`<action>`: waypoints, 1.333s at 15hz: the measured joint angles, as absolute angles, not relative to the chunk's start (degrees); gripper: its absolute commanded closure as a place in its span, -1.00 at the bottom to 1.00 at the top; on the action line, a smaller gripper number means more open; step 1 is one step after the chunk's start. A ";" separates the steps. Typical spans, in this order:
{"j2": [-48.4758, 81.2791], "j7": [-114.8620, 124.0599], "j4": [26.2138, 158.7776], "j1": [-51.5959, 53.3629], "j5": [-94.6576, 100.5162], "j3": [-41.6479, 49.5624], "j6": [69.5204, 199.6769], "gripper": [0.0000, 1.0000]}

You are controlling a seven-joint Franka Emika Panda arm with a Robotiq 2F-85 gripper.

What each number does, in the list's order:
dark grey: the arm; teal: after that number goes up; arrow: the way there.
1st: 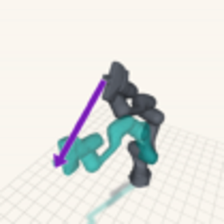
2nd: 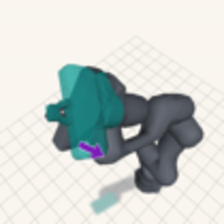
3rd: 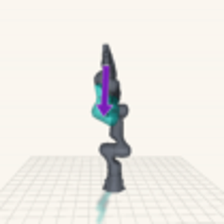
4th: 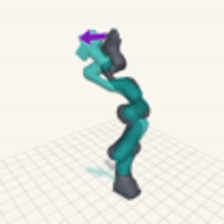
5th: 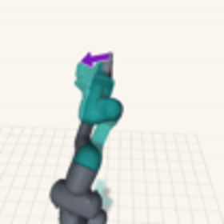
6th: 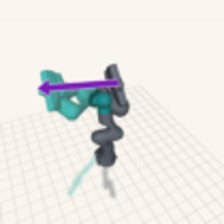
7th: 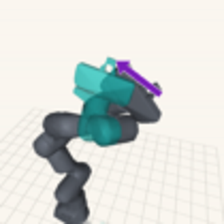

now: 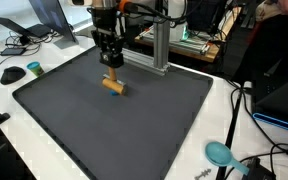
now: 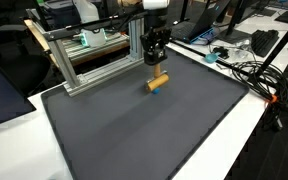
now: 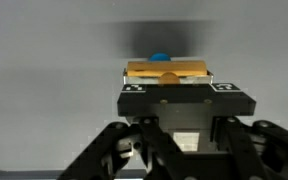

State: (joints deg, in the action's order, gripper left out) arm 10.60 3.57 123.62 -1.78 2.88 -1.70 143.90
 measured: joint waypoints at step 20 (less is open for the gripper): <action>12.31 2.39 122.49 -1.46 2.08 -1.29 143.44 0.57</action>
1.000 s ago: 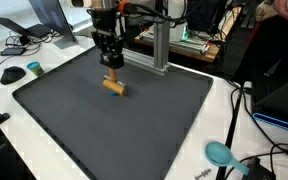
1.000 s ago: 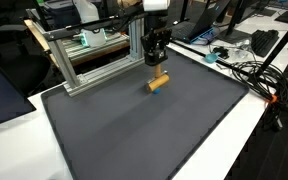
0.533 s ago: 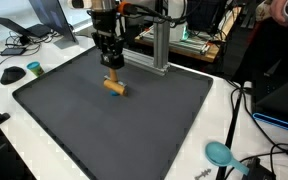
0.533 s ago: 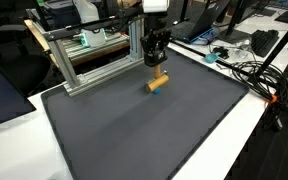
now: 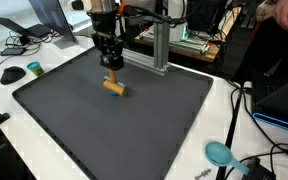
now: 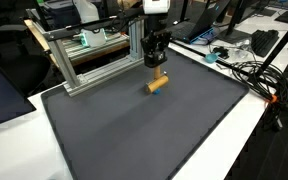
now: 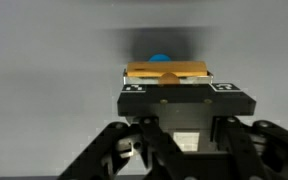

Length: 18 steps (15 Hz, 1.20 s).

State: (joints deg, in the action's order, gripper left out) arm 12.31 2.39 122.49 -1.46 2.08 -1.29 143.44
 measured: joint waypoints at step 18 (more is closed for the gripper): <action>14.59 4.33 119.52 0.29 5.10 -0.94 140.62 0.57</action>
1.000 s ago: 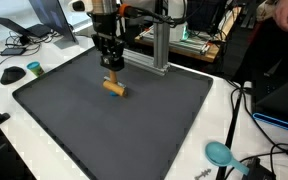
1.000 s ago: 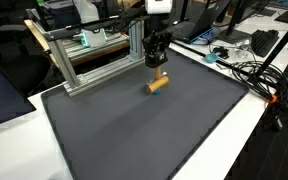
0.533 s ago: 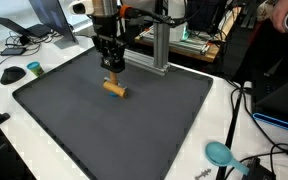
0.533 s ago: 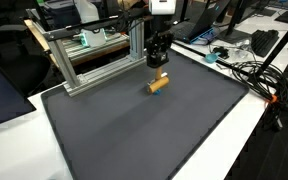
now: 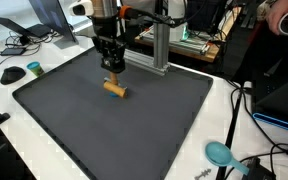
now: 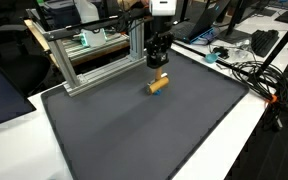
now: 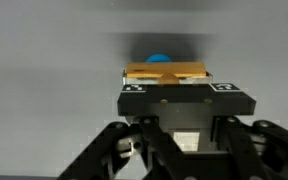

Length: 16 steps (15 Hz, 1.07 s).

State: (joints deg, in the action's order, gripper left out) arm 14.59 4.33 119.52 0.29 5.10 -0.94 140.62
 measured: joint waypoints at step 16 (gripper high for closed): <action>14.96 4.18 118.99 0.33 4.98 -0.99 138.91 0.57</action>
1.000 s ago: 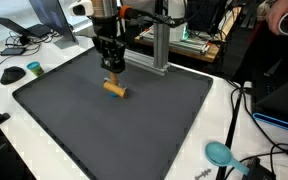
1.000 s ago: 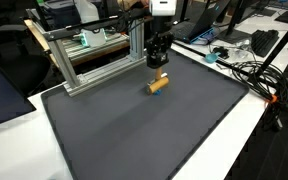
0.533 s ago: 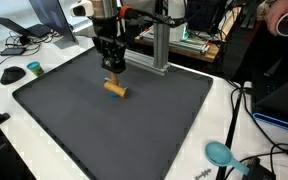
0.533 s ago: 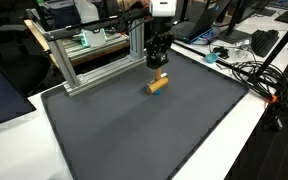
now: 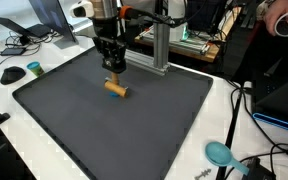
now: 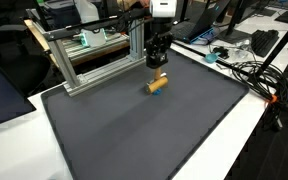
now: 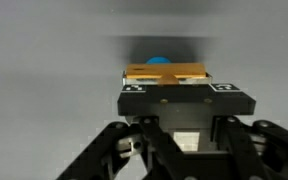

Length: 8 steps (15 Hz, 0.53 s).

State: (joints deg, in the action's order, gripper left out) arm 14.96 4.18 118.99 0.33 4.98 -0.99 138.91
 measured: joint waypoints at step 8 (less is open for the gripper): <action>15.00 3.81 118.94 0.33 4.68 -1.02 138.31 0.57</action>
